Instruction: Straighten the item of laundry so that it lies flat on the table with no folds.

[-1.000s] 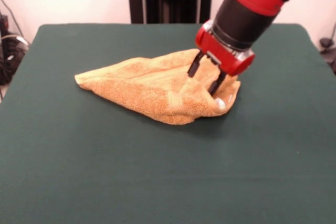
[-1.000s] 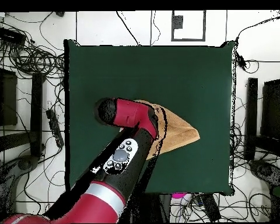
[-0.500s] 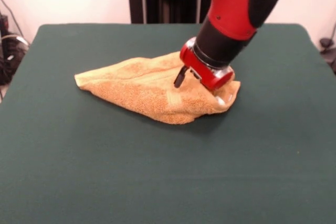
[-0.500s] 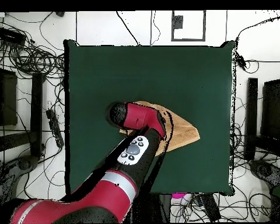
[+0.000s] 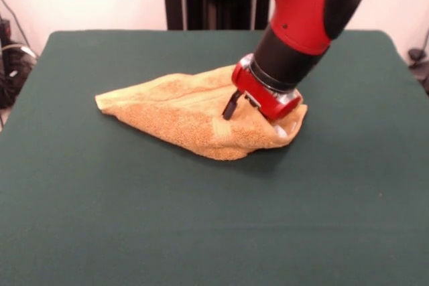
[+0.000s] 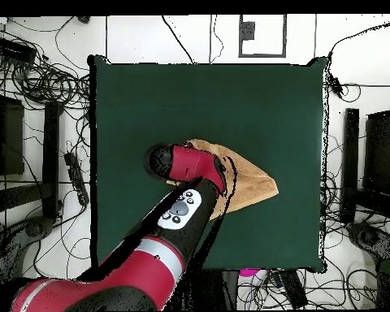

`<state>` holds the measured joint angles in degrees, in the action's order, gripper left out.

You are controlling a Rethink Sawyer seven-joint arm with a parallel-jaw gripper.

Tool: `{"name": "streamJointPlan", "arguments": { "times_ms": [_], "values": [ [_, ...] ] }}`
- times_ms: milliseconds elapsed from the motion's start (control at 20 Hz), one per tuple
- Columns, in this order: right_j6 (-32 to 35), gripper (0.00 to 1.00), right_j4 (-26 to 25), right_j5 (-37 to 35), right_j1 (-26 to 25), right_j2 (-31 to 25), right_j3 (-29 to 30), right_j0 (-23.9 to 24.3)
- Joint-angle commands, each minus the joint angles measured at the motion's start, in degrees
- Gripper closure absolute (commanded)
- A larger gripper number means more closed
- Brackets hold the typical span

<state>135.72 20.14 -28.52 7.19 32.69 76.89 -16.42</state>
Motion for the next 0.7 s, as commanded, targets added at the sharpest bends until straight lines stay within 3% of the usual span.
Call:
{"name": "streamJointPlan", "arguments": {
  "times_ms": [50,300,350,700],
  "values": [
    [15.2,0.00,1.9,11.4,-3.9,-1.8,1.7,-2.4],
    [11.3,0.00,1.4,7.2,-3.5,-1.1,0.1,-1.6],
    [10.7,1.00,1.0,6.2,-3.8,-0.3,-0.5,-1.7],
    [8.5,1.00,-0.1,5.2,-3.2,-0.4,-1.2,-1.0]
  ]
}}
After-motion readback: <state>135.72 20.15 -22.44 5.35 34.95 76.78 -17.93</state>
